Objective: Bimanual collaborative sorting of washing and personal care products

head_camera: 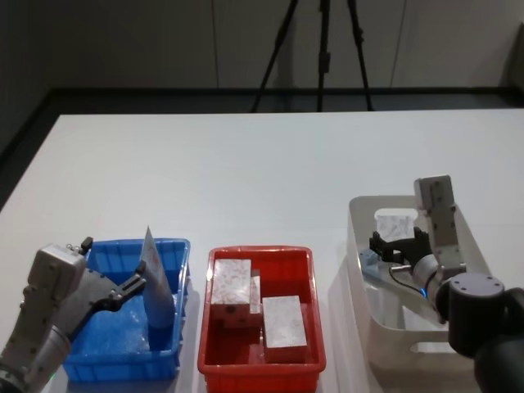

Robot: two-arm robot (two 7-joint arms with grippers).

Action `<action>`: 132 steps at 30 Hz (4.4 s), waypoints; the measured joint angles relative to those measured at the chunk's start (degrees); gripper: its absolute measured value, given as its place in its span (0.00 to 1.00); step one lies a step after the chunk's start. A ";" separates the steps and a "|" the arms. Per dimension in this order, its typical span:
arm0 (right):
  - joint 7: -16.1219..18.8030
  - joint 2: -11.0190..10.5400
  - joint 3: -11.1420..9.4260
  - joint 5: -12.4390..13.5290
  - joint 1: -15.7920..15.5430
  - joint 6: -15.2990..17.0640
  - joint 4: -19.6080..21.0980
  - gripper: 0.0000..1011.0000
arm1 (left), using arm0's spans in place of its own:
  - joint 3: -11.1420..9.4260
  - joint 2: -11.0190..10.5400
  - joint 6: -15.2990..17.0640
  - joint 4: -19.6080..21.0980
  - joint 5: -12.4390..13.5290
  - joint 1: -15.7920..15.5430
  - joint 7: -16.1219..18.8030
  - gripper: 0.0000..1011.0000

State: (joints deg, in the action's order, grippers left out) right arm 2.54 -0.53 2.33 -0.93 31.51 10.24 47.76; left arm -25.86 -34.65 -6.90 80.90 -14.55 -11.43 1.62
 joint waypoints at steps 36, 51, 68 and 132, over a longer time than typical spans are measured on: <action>-0.74 1.00 -2.06 0.72 1.94 3.62 -2.93 0.86 | 0.00 0.00 0.00 0.00 0.00 0.00 0.00 0.99; -0.67 0.94 -2.05 0.72 1.81 3.50 -2.73 0.99 | 0.00 0.00 0.00 0.00 0.00 0.00 0.00 0.99; -0.11 0.08 -1.05 -0.57 -1.08 1.85 2.86 0.99 | 0.00 0.00 0.00 0.00 0.00 0.00 0.00 0.99; -0.17 -10.36 8.89 -2.34 -13.60 -5.58 24.64 0.99 | 0.00 0.00 0.00 0.00 0.00 0.00 0.00 0.99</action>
State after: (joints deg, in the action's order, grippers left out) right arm 2.37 -10.89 11.22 -3.27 17.91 4.66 72.40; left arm -25.86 -34.64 -6.90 80.90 -14.55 -11.43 1.62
